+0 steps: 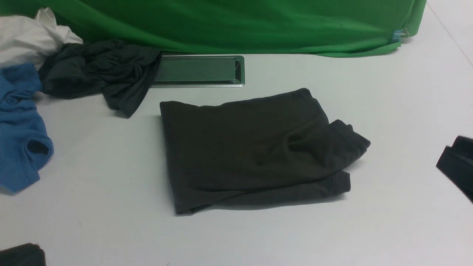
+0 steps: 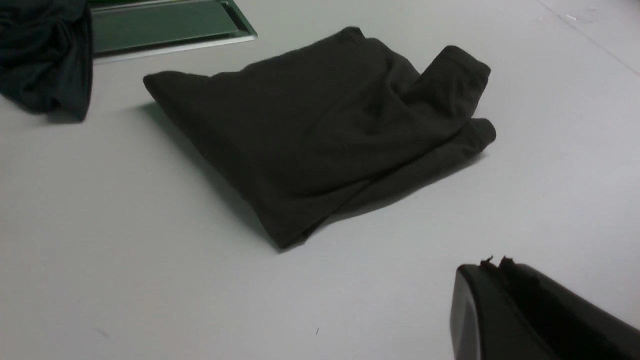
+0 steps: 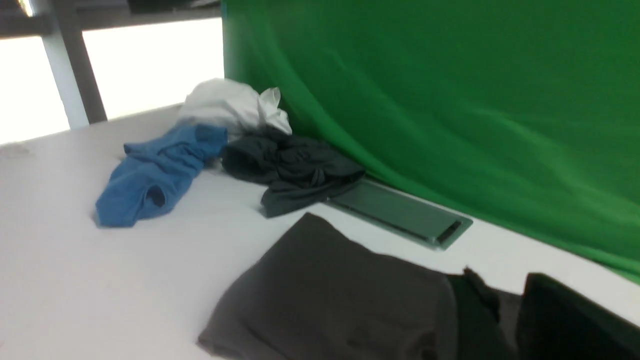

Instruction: Fold a long-sleeved shirt on a white desktop.

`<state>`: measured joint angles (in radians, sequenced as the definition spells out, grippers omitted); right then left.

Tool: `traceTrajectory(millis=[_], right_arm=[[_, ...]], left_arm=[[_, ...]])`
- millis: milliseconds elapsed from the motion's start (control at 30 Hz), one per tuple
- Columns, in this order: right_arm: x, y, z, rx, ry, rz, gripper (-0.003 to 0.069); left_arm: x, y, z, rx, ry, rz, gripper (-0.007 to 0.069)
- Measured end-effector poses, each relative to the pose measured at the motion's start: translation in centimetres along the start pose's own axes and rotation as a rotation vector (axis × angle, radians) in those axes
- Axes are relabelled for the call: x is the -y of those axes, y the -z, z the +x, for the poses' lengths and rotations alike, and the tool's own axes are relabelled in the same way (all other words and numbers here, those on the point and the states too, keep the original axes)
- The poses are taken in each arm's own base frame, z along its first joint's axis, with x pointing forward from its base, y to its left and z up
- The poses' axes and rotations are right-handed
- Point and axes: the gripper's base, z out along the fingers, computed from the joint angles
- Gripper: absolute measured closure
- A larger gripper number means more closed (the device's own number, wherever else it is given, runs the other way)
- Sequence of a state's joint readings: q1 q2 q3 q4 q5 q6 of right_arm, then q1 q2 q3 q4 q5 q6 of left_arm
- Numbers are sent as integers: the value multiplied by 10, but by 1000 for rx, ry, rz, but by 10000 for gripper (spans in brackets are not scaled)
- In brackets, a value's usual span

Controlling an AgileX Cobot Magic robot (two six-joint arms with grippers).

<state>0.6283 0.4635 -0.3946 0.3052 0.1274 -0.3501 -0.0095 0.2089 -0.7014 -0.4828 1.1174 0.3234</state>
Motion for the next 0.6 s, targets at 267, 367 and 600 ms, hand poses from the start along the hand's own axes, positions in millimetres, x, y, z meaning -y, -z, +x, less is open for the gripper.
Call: traceTrajectory(millis=[267,367,600], right_arm=[[0,0,2,-9,0,-1,480],[0,0,2,-9,0,-1,480],[0,0,2,-9,-1,-1,480]], left_arm=[[0,0,-1,13,0,-4,606],[-1,0,-1,12,-1,-8,606],[-27,0,-12,144,-116,-285,606]])
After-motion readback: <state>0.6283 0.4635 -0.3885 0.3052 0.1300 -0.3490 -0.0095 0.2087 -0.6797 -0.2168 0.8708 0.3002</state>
